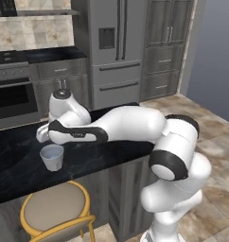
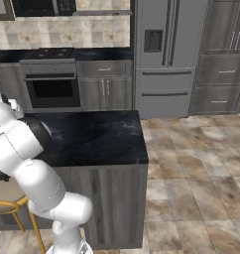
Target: There are four ice cubes in the ice bowl. Place two ice cubes in each glass of water.
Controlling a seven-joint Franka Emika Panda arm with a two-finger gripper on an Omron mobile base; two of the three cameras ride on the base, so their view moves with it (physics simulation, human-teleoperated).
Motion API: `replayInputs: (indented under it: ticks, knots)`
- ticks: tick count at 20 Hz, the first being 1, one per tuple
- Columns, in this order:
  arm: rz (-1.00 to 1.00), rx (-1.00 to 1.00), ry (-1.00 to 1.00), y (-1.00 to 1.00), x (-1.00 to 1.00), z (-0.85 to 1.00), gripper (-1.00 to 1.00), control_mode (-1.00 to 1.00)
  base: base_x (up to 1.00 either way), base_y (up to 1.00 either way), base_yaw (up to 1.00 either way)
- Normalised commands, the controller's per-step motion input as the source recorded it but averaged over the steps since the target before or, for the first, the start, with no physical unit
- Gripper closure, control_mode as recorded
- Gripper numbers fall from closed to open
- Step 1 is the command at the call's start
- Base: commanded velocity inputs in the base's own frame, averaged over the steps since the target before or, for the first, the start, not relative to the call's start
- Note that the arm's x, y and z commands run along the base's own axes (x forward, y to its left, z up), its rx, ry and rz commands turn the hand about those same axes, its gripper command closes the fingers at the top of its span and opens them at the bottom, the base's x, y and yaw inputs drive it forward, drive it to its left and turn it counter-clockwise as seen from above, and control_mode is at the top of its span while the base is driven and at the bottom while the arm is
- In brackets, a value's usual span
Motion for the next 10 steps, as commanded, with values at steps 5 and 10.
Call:
replayInputs:
  ticks: [5, 10]
  knots:
    - [0.00, 0.00, 0.00, 0.33, 0.00, -0.28, 1.00, -1.00, 0.00, 0.00, 0.00]
    - [0.00, -0.01, 0.00, 0.11, 0.00, -0.34, 1.00, -1.00, 0.00, 0.00, 0.00]
